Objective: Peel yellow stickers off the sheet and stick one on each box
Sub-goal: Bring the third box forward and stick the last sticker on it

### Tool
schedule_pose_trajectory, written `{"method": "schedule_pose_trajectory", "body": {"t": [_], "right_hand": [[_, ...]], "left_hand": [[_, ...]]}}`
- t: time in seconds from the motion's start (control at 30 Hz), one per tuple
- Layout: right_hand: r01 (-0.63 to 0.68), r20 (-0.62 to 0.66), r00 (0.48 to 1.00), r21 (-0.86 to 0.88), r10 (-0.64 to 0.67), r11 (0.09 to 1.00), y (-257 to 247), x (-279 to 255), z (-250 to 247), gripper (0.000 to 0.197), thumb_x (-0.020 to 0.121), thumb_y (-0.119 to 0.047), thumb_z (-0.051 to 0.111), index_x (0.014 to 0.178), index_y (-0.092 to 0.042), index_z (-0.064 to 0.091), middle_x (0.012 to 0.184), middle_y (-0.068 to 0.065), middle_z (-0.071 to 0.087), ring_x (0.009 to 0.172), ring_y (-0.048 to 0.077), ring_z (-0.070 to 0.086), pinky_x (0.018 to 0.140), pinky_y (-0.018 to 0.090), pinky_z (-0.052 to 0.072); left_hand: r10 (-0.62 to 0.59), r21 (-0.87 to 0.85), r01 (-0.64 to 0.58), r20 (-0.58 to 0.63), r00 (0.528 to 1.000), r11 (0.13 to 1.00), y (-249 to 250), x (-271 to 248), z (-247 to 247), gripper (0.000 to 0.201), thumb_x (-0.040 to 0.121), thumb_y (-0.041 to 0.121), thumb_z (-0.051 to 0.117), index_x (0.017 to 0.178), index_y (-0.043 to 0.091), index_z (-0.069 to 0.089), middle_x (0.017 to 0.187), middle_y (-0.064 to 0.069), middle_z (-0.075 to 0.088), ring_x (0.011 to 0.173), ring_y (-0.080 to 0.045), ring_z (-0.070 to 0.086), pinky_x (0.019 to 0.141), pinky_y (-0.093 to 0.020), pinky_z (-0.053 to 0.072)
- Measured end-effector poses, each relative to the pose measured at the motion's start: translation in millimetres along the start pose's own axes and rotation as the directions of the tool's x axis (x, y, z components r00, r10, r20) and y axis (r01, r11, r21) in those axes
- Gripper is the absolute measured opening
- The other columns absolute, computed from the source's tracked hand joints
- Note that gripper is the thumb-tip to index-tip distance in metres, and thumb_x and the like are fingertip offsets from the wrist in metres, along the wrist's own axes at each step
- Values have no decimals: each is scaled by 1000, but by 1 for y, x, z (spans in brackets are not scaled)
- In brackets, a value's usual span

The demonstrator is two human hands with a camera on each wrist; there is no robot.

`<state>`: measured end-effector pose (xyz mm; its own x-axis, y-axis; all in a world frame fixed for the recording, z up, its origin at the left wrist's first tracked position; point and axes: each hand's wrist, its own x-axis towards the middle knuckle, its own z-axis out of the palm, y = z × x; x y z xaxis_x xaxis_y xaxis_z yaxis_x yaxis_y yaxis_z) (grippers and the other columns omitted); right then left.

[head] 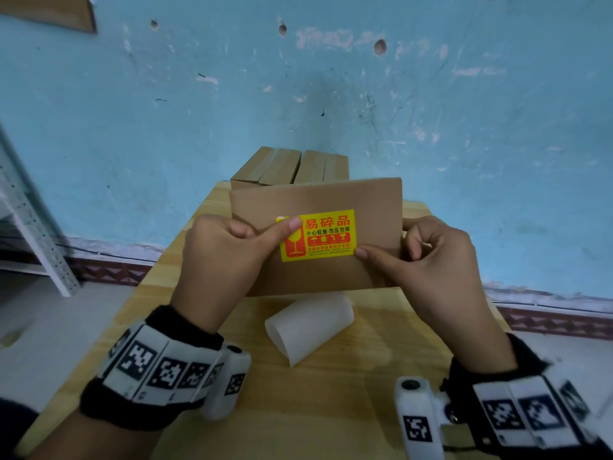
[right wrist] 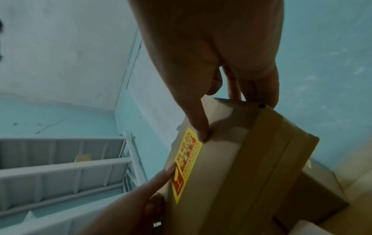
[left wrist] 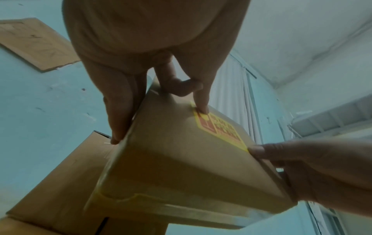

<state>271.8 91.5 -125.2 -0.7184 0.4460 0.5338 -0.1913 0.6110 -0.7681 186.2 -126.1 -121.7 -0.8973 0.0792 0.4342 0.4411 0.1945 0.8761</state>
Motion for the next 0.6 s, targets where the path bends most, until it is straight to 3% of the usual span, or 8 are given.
{"method": "schedule_pose_trajectory", "body": {"t": [0.13,0.23,0.3,0.37,0.43,0.5,0.6], "right_hand": [[11,15,1000,48,-12,999,0,6,-4,52,69,-20,89,64,-12,38,71,2,55,78,33,62,63,46,53],[60,64,996,10,-61,998,1,8,-5,39,79,-34,77,91,-22,42,91,18,56,83,36,60,69,51,53],[100,93,991,-66,-93,993,0,7,-4,56,73,-56,75,101,-33,32,108,14,49,94,31,58,80,52,51],[87,96,992,-91,-78,992,-1,6,-4,73,63,-80,69,99,-34,26,116,6,40,110,34,54,90,53,49],[17,86,996,-94,-9,995,-2,6,-6,80,51,-92,63,95,-36,23,113,-2,32,117,32,48,94,52,49],[-38,70,996,-135,48,990,-2,4,-6,87,44,-96,59,96,-35,24,112,-3,30,118,30,46,96,50,48],[-63,4,998,-180,65,982,1,5,-6,97,41,-94,61,99,-25,26,112,-1,29,116,25,39,99,46,44]], "left_hand": [[14,-140,-9,37,999,990,0,4,-2,66,82,35,78,39,6,37,40,-3,28,44,-19,29,53,-27,30],[109,-215,-112,-25,994,970,3,0,4,64,96,27,63,43,1,39,42,-9,34,45,-24,34,56,-31,39],[193,-271,-195,-32,981,943,8,-6,8,59,101,26,56,51,-2,40,47,-16,38,48,-34,40,60,-42,54],[239,-307,-230,-10,971,923,13,-10,10,56,101,25,54,60,-11,40,54,-26,43,55,-45,48,79,-55,58],[258,-311,-238,26,966,920,14,-12,10,52,99,21,55,62,-12,39,56,-27,44,61,-48,53,92,-52,56],[274,-281,-241,84,958,929,13,-14,14,47,97,17,56,60,-9,42,54,-26,45,64,-41,61,98,-50,53],[280,-234,-237,170,945,943,14,-26,22,44,93,15,57,56,-8,47,50,-22,49,73,-33,68,98,-48,54]]}}
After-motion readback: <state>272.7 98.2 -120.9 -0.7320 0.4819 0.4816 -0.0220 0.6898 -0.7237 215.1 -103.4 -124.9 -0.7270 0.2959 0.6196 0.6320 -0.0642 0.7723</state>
